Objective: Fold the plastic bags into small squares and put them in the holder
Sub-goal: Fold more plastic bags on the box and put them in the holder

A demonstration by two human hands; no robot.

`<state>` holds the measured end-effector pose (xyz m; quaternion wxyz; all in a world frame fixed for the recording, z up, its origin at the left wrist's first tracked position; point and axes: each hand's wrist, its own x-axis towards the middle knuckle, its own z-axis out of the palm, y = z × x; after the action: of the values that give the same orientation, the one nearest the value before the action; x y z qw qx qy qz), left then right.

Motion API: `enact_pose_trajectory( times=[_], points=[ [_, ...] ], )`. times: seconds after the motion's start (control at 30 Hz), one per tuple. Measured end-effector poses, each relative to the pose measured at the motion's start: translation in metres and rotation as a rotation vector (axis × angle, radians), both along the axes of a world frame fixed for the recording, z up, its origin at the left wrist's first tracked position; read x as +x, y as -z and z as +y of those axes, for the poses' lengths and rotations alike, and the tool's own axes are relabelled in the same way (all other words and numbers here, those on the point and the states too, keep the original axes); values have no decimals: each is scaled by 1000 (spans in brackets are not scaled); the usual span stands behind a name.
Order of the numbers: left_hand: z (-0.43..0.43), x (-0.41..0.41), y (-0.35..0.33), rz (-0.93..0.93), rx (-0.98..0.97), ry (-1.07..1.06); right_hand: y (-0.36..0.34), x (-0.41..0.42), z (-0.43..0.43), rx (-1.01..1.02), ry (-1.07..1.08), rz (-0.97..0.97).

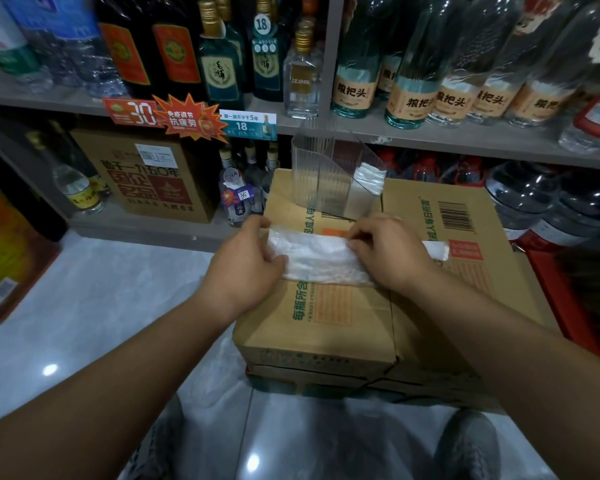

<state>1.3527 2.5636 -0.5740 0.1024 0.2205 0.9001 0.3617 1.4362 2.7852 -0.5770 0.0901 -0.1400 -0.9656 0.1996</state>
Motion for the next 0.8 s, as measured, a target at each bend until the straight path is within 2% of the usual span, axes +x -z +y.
enact_pose_trajectory(
  times=[0.13, 0.2, 0.23, 0.3, 0.4, 0.53, 0.6, 0.7, 0.8],
  points=[
    [-8, 8, -10, 124, -114, 5, 0, 11, -5, -130, -62, 15],
    [-13, 11, -13, 256, -186, -17, -2, 17, -7, -147, -108, -8],
    [-15, 13, -13, 334, -199, 5, -2, 20, -8, -144, -126, -16],
    [-17, 18, -11, 411, -197, 178, -2, 25, -10, -132, -149, -22],
    [-15, 30, 3, 381, -334, 489, -3, 32, -15, -69, -152, -23],
    [-14, 38, 21, 309, -481, 560, -9, 51, -41, 209, -71, 76],
    [-16, 39, 26, 317, -495, 557, -12, 62, -62, 199, -148, -29],
    [-17, 40, 29, 327, -524, 554, -4, 78, -72, 165, -201, -339],
    [-17, 41, 29, 336, -557, 543, 5, 86, -51, 221, -189, -448]
  ],
)
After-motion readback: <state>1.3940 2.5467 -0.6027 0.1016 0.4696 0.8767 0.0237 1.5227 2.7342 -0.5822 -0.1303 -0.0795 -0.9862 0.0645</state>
